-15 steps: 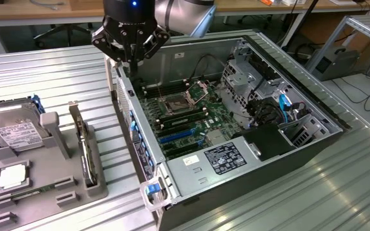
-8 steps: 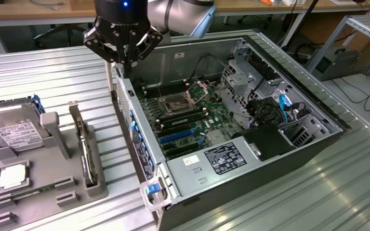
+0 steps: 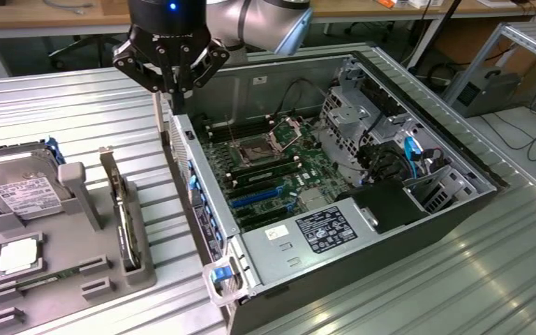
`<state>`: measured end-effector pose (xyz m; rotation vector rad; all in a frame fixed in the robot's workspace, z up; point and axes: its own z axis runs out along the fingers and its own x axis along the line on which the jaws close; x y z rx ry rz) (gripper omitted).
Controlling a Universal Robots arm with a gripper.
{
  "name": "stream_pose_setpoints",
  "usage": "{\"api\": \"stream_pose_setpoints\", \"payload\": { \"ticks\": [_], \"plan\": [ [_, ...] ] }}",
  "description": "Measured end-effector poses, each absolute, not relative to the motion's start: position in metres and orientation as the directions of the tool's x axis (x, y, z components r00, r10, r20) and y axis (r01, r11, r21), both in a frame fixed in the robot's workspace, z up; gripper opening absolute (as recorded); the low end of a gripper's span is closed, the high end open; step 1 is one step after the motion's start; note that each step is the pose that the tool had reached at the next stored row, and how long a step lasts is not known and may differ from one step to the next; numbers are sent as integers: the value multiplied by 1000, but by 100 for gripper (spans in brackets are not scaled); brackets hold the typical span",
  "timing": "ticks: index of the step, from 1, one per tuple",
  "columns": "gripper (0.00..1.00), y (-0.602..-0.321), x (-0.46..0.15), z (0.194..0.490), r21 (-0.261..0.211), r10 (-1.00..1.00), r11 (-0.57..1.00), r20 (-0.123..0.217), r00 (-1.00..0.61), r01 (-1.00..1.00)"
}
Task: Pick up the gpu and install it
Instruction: 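Reach for the gpu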
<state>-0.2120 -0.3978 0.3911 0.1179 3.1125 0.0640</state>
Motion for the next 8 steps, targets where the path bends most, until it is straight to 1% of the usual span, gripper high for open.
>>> {"api": "stream_pose_setpoints", "payload": {
  "ticks": [8],
  "plan": [
    [11,-398,-219,391,42,76,996,-25,-997,75]
  ]
}}
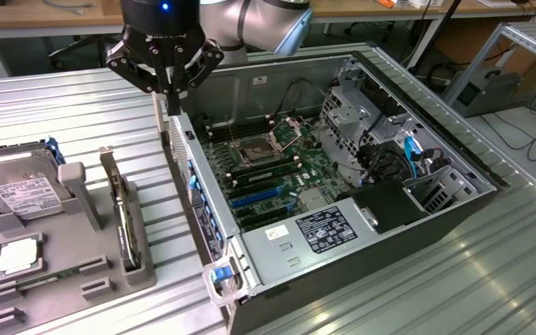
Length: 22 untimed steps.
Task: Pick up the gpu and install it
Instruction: 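Reach for the gpu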
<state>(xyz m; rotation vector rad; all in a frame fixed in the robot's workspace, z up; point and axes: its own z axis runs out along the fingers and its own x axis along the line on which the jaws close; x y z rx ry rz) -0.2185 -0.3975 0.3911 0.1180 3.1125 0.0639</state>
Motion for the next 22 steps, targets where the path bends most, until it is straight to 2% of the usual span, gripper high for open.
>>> {"api": "stream_pose_setpoints", "payload": {
  "ticks": [22],
  "plan": [
    [11,-397,-235,391,42,76,996,-25,-997,75]
  ]
}}
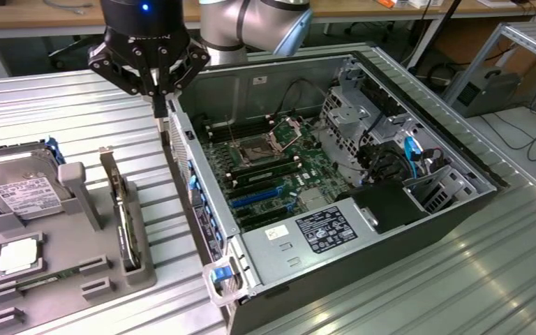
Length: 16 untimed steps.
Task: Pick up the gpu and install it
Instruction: 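Reach for the gpu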
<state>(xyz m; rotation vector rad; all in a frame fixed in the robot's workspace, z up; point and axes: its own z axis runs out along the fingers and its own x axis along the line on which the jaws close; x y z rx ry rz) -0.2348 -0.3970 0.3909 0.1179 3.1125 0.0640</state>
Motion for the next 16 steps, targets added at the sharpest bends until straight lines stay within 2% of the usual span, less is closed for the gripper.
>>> {"api": "stream_pose_setpoints", "payload": {
  "ticks": [16],
  "plan": [
    [11,-397,-252,390,42,76,996,-25,-997,75]
  ]
}}
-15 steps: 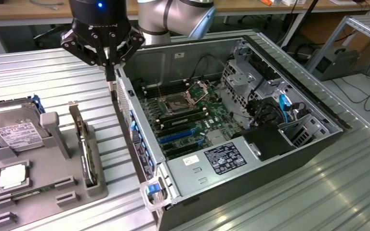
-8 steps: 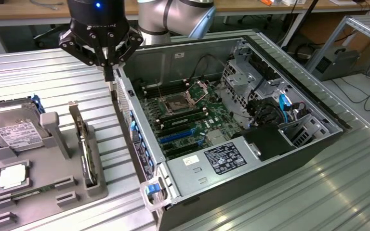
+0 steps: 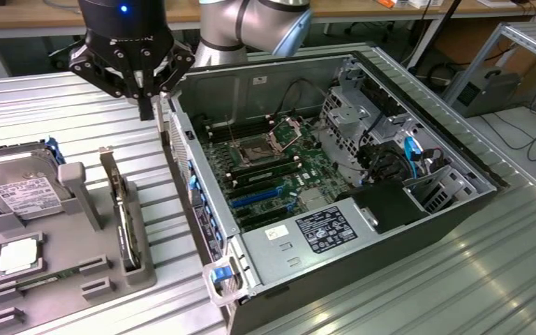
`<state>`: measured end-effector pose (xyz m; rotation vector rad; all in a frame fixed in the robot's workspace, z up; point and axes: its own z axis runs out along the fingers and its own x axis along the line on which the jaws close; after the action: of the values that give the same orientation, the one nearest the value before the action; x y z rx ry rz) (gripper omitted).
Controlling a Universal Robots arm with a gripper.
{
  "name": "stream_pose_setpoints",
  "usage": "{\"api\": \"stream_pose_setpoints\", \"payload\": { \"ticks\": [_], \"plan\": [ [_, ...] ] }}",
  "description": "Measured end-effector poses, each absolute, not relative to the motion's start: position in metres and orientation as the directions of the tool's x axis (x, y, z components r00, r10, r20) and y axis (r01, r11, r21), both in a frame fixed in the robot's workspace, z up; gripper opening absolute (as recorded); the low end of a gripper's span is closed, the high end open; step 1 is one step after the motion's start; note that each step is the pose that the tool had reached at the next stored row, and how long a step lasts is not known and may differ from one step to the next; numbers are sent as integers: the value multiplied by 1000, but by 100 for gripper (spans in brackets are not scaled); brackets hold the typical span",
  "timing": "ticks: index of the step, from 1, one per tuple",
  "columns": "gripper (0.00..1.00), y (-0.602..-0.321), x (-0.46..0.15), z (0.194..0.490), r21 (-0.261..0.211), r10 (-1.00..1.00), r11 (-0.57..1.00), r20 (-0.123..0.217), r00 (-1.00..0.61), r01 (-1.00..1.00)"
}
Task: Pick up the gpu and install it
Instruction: 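Reach for the gpu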
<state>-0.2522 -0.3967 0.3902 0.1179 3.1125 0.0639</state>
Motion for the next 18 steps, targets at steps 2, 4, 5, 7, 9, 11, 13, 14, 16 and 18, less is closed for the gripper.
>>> {"api": "stream_pose_setpoints", "payload": {
  "ticks": [2,4,5,7,9,11,13,14,16,18],
  "plan": [
    [11,-397,-256,390,42,76,996,-25,-997,75],
    [11,-396,-261,390,42,76,996,-25,-997,75],
    [11,-396,-264,390,42,76,996,-25,-997,75],
    [11,-396,-269,389,42,76,996,-25,-997,75],
    [11,-396,-273,389,42,76,996,-25,-997,75],
    [11,-396,-277,389,42,76,996,-25,-997,75],
    [11,-396,-281,389,42,76,996,-25,-997,75],
    [11,-396,-283,389,42,76,996,-25,-997,75],
    [11,-396,-287,388,42,76,996,-25,-997,75],
    [11,-396,-290,388,42,76,996,-25,-997,75]
  ]
}}
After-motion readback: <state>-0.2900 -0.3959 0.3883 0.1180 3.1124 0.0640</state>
